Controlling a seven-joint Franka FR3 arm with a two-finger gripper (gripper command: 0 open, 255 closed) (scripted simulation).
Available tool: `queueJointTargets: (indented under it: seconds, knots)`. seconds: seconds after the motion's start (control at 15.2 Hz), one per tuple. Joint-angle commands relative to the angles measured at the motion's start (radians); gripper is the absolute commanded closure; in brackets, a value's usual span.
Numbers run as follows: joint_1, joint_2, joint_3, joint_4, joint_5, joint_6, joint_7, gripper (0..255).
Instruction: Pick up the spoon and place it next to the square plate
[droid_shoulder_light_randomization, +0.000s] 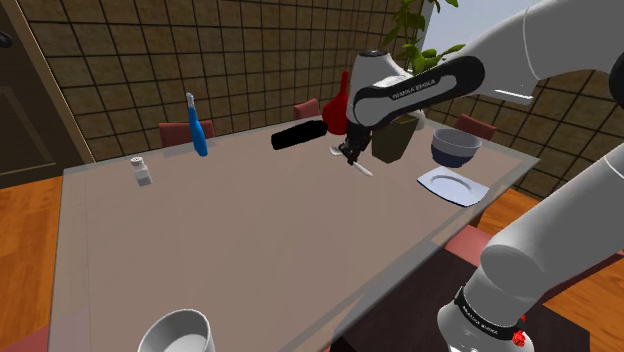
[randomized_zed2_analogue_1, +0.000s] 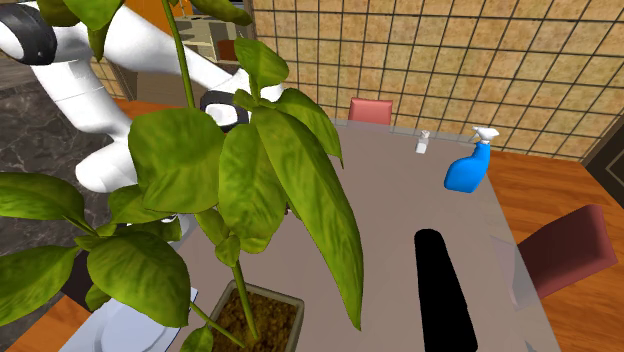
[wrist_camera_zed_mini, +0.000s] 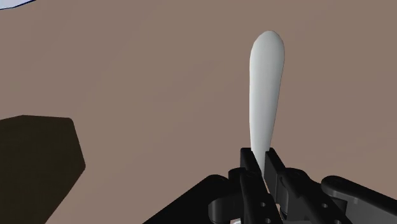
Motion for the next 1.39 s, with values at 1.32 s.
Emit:
queueJointTargets:
  seconds: [1.32]
  knots:
    - [-0.162, 0.150, -0.274, 0.059, 0.019, 0.143, -0.435, 255]
